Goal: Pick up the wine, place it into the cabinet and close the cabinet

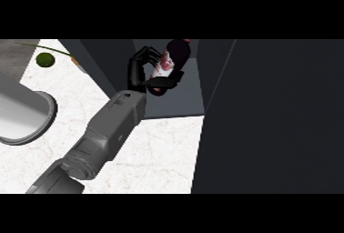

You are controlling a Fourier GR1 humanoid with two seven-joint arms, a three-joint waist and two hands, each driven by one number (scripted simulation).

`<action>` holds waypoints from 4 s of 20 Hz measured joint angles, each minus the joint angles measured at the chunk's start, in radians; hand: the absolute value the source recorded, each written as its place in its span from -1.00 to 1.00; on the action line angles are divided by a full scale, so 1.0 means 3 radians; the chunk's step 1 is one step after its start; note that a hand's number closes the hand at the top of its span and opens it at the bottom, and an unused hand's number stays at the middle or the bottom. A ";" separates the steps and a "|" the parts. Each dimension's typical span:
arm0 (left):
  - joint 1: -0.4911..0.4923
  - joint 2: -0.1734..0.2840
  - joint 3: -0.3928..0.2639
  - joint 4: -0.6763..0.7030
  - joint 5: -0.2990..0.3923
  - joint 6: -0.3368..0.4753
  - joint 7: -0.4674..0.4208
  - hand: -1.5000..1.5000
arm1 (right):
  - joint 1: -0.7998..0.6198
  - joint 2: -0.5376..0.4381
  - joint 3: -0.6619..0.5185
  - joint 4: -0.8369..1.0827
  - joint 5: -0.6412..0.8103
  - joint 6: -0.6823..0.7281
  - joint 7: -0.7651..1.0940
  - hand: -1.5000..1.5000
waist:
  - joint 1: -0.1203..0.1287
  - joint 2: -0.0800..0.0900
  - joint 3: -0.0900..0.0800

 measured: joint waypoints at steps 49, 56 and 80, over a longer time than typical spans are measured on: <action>0.0784 -0.0028 0.0257 0.0042 0.0594 -0.0777 -0.0067 1.00 | -0.0194 0.0195 0.0135 0.0089 -0.0185 0.0052 -0.0093 -1.00 | -0.0386 0.0057 -0.0013; 0.0775 -0.0035 0.0142 -0.0040 0.0673 -0.0668 -0.0056 1.00 | -0.0144 0.0209 0.0108 0.0107 -0.0233 0.0099 -0.0142 -1.00 | -0.0389 0.0060 -0.0014; -0.0017 -0.0039 0.0060 0.0035 0.0934 -0.0159 0.0428 1.00 | -0.0034 0.0169 -0.0016 0.0119 -0.0281 0.0155 -0.0224 -1.00 | -0.0325 0.0091 -0.0005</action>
